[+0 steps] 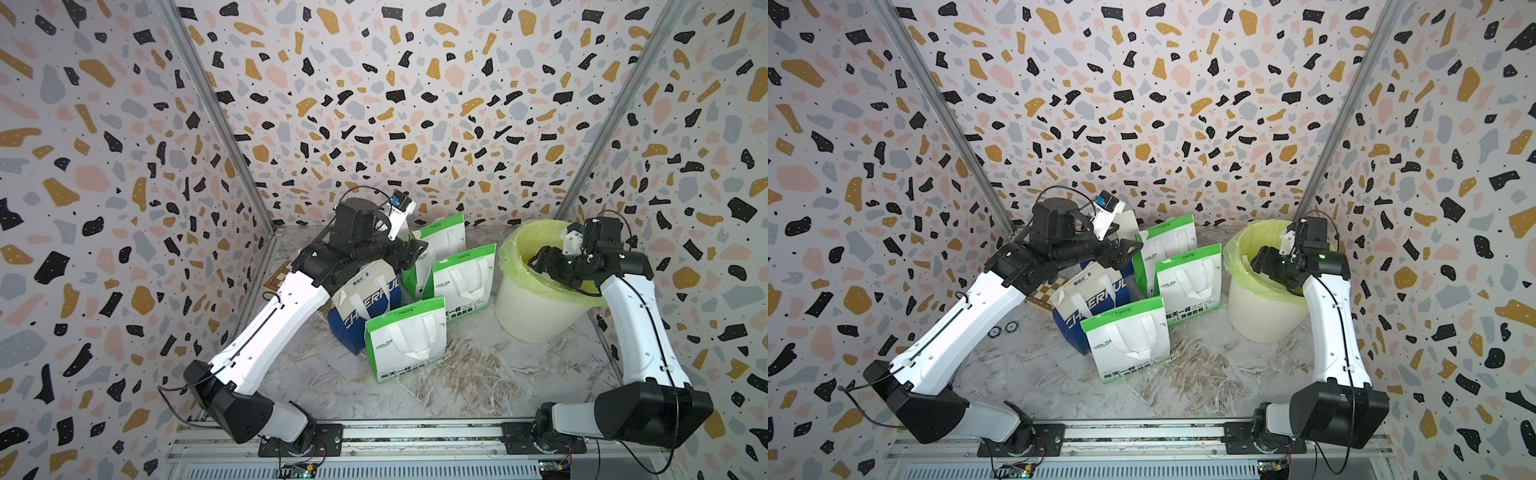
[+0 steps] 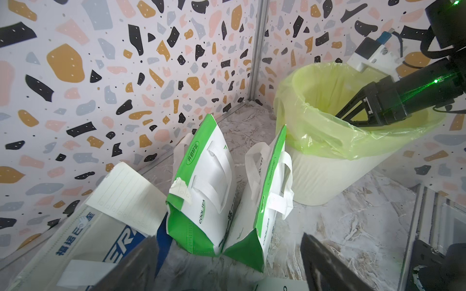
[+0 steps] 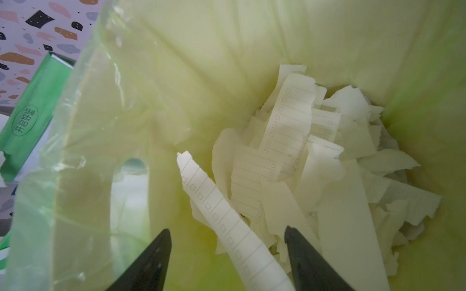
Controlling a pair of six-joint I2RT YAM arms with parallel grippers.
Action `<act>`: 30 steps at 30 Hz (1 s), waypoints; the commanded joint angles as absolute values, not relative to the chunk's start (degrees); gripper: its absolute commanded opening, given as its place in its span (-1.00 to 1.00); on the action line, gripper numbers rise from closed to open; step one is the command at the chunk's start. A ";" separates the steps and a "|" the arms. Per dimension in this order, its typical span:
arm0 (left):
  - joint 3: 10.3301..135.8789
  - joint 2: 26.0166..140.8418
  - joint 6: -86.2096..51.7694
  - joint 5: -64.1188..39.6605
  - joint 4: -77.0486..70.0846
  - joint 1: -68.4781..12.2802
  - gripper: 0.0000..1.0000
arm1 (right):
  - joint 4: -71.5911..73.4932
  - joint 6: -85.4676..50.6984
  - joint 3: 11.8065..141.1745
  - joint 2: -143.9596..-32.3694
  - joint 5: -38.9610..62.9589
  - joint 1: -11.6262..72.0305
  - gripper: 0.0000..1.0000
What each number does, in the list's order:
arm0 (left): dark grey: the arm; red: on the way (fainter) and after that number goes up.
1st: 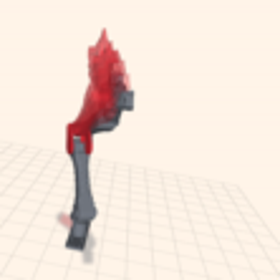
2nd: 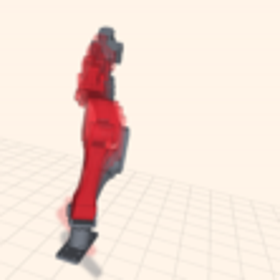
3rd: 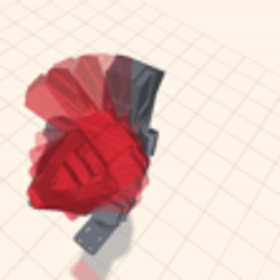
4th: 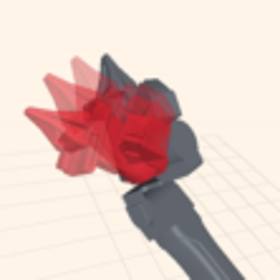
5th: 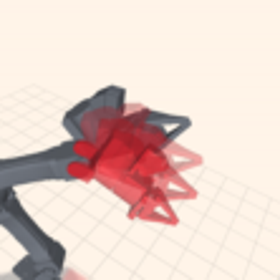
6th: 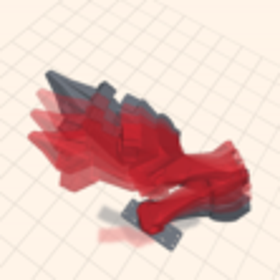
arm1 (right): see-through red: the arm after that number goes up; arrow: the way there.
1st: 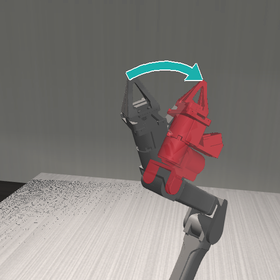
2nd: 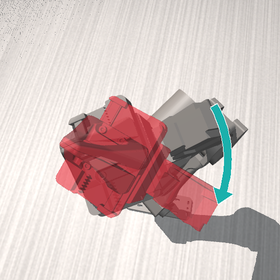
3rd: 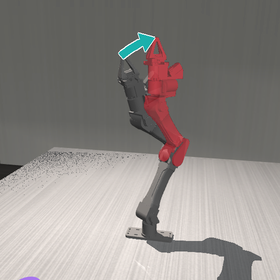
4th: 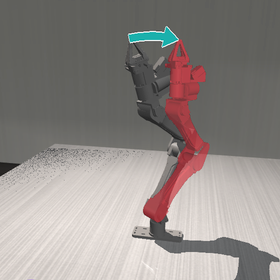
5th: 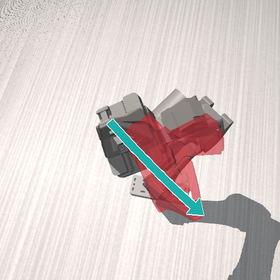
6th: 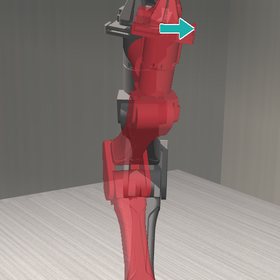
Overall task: Shred takeout receipts and throw away
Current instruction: Place the takeout receipt in the trash bin, then tear off the takeout receipt from the takeout bag.
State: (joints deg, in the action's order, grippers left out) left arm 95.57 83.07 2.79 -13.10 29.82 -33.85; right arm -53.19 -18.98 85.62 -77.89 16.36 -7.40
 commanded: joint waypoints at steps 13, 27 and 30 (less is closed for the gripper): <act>104.49 88.08 8.31 -8.36 43.09 -18.51 0.76 | -48.26 -20.04 97.63 -72.83 17.52 -7.20 0.77; 115.61 101.85 25.00 -18.02 51.71 -13.53 0.66 | -40.38 -16.74 110.53 -84.98 30.98 15.23 0.74; 119.63 106.43 25.27 -14.65 52.33 -13.54 0.55 | -42.26 -14.15 115.83 -89.60 25.10 21.18 0.74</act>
